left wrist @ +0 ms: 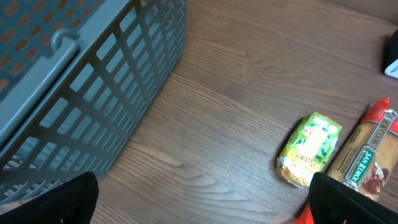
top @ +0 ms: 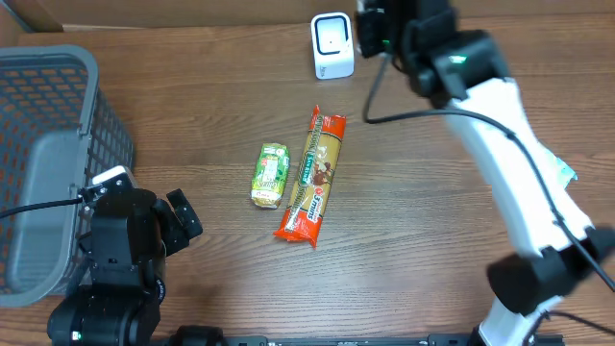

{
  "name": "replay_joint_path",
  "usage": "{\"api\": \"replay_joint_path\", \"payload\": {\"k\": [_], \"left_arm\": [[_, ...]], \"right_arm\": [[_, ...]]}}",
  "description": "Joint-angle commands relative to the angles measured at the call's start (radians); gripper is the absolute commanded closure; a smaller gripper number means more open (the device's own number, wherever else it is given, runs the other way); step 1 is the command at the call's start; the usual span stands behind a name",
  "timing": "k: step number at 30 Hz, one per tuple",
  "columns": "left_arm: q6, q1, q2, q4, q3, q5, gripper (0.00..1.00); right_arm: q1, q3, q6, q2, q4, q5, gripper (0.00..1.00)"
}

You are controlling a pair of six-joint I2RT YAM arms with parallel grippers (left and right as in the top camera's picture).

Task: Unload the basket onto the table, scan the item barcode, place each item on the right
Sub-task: 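Lift the white tube and hold it in front of the scanner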

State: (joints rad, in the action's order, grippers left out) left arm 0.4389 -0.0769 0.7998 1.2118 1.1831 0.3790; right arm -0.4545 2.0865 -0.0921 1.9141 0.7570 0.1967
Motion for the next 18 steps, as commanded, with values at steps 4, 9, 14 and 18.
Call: {"api": "replay_joint_path", "payload": {"k": [4,9,14,18], "left_arm": [[0.011,0.003,-0.002,0.0,-0.001,0.013,0.0],[0.011,0.003,-0.002,0.0,-0.001,0.013,0.0],[0.011,0.003,-0.002,0.0,-0.001,0.013,0.01],[0.011,0.003,-0.002,0.0,-0.001,0.013,0.0]], "right_arm": [[-0.006,-0.004,-0.464,0.18,-0.208,0.262,0.96],[-0.005,-0.004,-0.695,0.307,-0.444,0.412,0.96],[-0.005,-0.004,-0.9,0.393,-0.527,0.413,0.96],[-0.003,-0.004,-0.968,0.436,-0.538,0.425,0.96]]}}
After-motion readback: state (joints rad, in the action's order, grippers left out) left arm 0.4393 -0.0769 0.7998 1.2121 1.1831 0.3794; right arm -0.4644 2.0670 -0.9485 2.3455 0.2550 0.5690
